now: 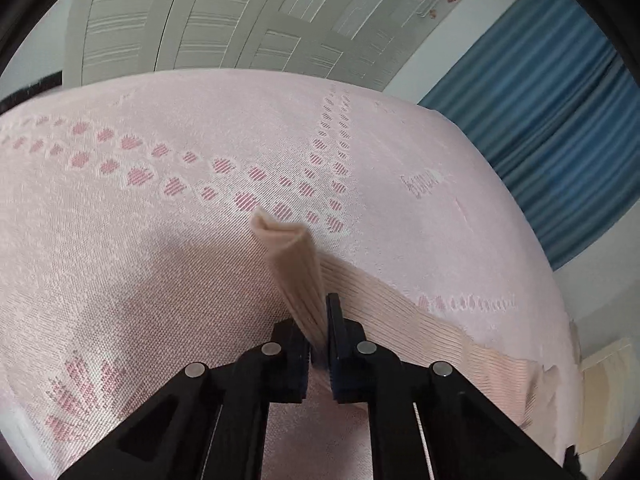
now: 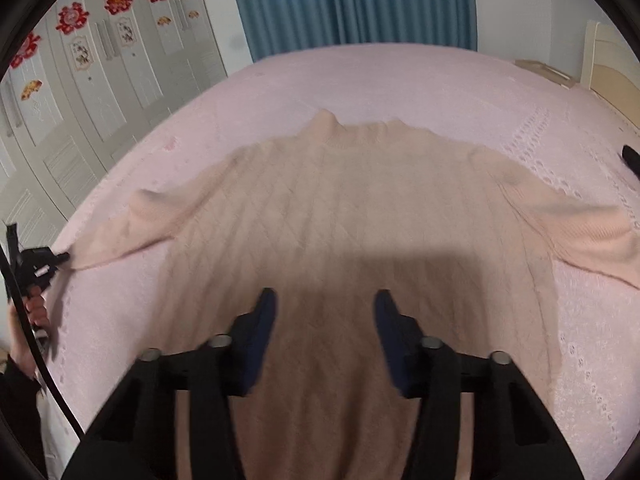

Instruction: Fold small clothes

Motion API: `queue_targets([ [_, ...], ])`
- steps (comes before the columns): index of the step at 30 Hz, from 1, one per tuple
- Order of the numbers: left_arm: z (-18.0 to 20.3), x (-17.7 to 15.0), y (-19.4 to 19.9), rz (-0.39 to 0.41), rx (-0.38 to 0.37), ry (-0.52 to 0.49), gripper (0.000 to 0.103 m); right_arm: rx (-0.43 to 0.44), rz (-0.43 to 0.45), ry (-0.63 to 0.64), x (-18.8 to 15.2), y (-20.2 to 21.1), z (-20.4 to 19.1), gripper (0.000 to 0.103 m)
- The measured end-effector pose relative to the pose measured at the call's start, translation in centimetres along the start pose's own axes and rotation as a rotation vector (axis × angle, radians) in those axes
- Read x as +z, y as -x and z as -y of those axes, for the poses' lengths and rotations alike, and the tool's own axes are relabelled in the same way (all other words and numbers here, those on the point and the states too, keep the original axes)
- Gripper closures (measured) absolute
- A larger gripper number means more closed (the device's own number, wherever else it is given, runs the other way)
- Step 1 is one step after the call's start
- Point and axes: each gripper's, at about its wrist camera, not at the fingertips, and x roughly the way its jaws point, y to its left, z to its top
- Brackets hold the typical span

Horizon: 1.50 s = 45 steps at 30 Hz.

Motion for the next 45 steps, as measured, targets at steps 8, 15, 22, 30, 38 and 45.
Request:
queue_targets([
  [8,14.1,-1.8,6.2,0.155,-0.028,-0.292,0.096,-0.034,0.016,-0.169,-0.5,3.4,7.7,0.059],
  [15,32.7,-8.2,9.5,0.165,-0.180,-0.543,0.096,-0.069,0.104,-0.312,-0.6,7.2,14.8,0.059],
  [22,46.7,-23.2,7.7,-0.055,-0.393,-0.637,0.095,-0.186,0.138,-0.335,-0.5,9.0,19.2,0.059],
  [30,47.6,-34.2,3.0,-0.368,-0.465,-0.632,0.069,-0.111,0.096,-0.496,-2.1,7.9,24.1,0.059],
  [38,38.9,-25.2,3.2,-0.164,-0.313,-0.595,0.039,-0.096,0.076,-0.396,-0.9,6.7,21.9,0.059],
  [45,32.7,-18.7,2.2,-0.090,-0.147,-0.527,0.039,-0.006,0.044,-0.293,0.1,4.6,17.7,0.079],
])
